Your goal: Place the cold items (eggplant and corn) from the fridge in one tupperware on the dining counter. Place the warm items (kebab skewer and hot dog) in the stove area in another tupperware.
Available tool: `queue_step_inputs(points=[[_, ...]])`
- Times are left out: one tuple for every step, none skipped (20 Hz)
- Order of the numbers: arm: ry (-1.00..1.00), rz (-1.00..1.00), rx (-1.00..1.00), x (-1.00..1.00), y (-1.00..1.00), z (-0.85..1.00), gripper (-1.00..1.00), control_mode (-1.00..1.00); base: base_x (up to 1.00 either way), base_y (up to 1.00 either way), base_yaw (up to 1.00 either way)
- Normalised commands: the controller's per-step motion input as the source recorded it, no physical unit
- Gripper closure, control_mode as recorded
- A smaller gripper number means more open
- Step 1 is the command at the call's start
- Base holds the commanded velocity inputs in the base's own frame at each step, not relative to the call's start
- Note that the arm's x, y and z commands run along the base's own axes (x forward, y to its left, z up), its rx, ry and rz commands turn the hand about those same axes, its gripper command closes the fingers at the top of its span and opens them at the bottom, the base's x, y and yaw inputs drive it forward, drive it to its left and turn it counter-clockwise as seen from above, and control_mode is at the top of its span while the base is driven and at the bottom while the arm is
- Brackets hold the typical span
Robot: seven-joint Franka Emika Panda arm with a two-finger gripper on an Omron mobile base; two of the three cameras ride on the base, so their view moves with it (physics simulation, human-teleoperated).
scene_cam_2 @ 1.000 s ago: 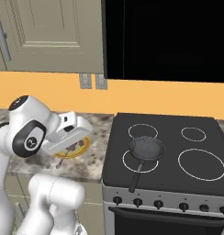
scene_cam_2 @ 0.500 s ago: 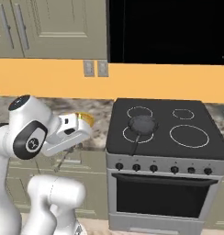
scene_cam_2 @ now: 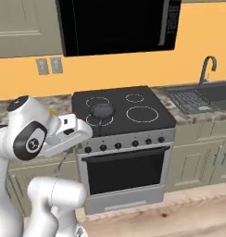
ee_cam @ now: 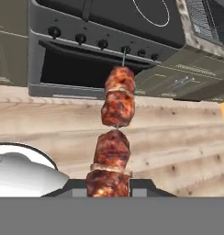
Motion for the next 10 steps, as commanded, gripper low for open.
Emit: queue_step_inputs(points=[[0.00,0.00,0.00,0.00,0.00,0.00,1.00,1.00,0.49,-0.50,-0.62],[0.00,0.00,0.00,0.00,0.00,0.00,1.00,1.00,0.62,-0.56,-0.62],[0.00,0.00,0.00,0.00,0.00,0.00,1.00,1.00,0.69,-0.55,-0.61],[0.00,0.00,0.00,0.00,0.00,0.00,1.00,1.00,0.77,-0.56,-0.60],[0.00,0.00,0.00,0.00,0.00,0.00,1.00,1.00,0.80,-0.60,-0.60],[0.00,0.00,0.00,0.00,0.00,0.00,1.00,1.00,0.82,-0.57,-0.63],[0.00,0.00,0.00,0.00,0.00,0.00,1.00,1.00,0.76,-0.54,-0.66],[0.00,0.00,0.00,0.00,0.00,0.00,1.00,1.00,0.72,-0.49,-0.67],[0.00,0.00,0.00,0.00,0.00,0.00,1.00,1.00,0.71,-0.53,-0.67],[0.00,0.00,0.00,0.00,0.00,0.00,1.00,1.00,0.71,-0.54,-0.67]])
